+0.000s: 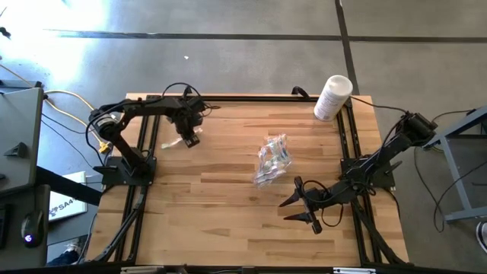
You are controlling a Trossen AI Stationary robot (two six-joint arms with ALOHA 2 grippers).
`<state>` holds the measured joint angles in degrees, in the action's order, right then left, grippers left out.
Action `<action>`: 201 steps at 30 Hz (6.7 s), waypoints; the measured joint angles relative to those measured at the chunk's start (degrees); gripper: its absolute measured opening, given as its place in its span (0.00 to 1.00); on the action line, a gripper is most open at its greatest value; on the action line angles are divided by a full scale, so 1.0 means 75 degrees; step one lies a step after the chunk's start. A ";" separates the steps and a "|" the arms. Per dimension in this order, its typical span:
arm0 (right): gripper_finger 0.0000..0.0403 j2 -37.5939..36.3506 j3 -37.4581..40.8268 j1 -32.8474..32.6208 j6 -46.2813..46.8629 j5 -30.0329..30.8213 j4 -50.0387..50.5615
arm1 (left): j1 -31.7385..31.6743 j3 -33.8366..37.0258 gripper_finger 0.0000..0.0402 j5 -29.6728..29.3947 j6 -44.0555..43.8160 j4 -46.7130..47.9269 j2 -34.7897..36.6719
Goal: Pick & Place toothbrushing station
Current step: Put the green toothbrush into the transparent organizer
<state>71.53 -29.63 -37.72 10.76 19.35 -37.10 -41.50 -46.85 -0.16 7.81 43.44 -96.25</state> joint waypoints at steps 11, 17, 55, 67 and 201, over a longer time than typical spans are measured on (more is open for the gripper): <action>0.45 0.0000 -0.0003 -0.0006 0.0000 -0.0370 0.0064 | 0.2133 0.0106 0.03 -0.0547 -0.0764 0.0335 0.1152; 0.45 0.0000 -0.0003 -0.0006 -0.0047 -0.0647 0.0070 | 0.4380 0.0083 0.03 -0.1146 -0.2019 0.0483 0.3143; 0.45 0.0015 0.0000 -0.1214 -1.1191 0.1278 -0.0232 | 0.9984 -0.1037 0.03 -0.3818 -0.2910 -1.4659 0.0143; 0.45 0.0245 -0.0003 -0.1154 -1.5519 0.1903 -0.0875 | 0.9676 -0.2091 0.03 -0.3786 -0.3682 -1.3016 -0.0335; 0.04 0.0112 0.3730 0.3853 -0.0502 0.1834 -0.6229 | 1.0885 -0.2294 0.47 -0.8854 0.0907 -0.9314 0.0140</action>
<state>72.37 -1.65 -8.82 7.00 33.11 -83.82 40.14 -64.05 -66.57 14.61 -26.41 -95.20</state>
